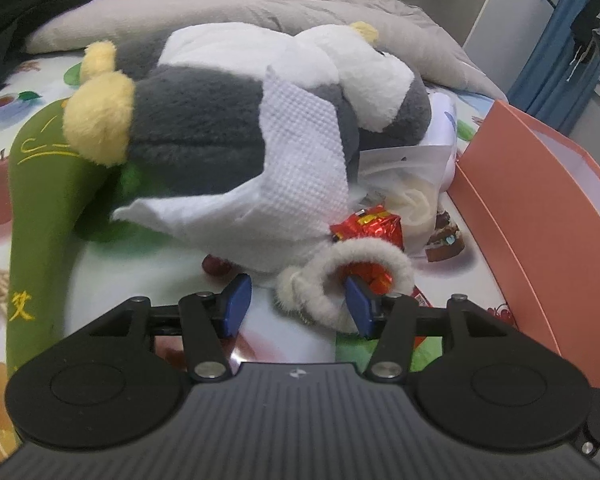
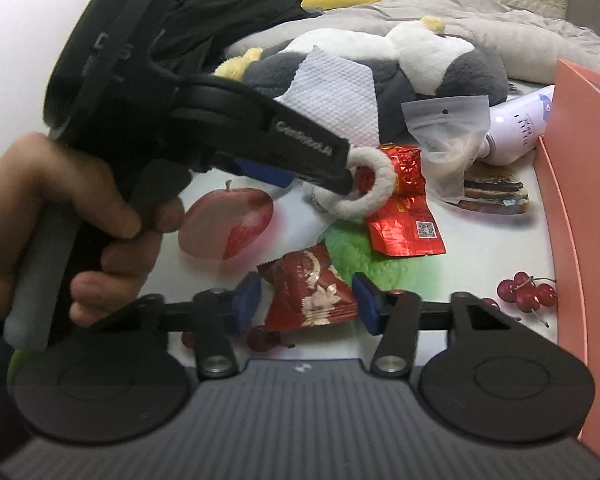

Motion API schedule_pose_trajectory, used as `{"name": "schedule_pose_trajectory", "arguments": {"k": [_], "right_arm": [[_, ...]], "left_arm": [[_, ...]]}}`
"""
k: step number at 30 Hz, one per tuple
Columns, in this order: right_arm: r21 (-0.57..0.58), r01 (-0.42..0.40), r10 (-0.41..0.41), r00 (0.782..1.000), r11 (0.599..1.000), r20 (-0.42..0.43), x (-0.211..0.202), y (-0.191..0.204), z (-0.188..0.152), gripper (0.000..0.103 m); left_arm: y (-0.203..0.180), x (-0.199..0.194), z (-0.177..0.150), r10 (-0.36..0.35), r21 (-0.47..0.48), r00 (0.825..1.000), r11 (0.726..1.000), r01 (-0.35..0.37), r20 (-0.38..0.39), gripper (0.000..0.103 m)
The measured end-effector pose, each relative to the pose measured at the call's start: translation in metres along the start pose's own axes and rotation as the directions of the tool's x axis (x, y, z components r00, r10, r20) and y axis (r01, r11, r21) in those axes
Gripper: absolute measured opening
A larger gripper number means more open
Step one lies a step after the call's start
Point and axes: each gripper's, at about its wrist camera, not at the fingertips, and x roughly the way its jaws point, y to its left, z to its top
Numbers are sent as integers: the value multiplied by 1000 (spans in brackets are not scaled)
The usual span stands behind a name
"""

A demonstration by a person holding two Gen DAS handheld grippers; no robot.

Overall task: Organize soft objects
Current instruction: 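Grasp the red flower-print snack packet with the right tool while the left tool grasps the white fuzzy ring, then carry the packet and ring into the pink box and open both tools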

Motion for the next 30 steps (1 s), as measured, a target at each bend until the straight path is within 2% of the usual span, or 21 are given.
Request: {"name": "schedule_pose_trajectory", "arguments": {"k": [3, 5, 8, 10, 19, 30], "right_arm": [[-5, -4, 4, 1000, 1000, -3, 1, 0, -1, 46], [-5, -7, 7, 1000, 1000, -7, 0, 0, -2, 44], [2, -7, 7, 1000, 1000, -7, -4, 1, 0, 43], [5, 0, 0, 1000, 1000, -7, -6, 0, 1, 42], [11, 44, -44, 999, 999, -5, -26, 3, -2, 38], [60, 115, -115, 993, 992, 0, -57, 5, -18, 38]], "left_arm": [[-3, 5, 1, -7, 1, 1000, 1000, 7, -5, 56], [-4, 7, 0, -3, 7, 1000, 1000, 3, -12, 41], [-4, 6, -1, 1, 4, 1000, 1000, -1, -16, 26], [-5, 3, -2, 5, 7, 1000, 1000, -5, -15, 23], [-7, -27, -15, 17, 0, 1000, 1000, -17, 4, 20], [-9, -82, -52, 45, -38, 999, 998, -44, 26, 20]]}}
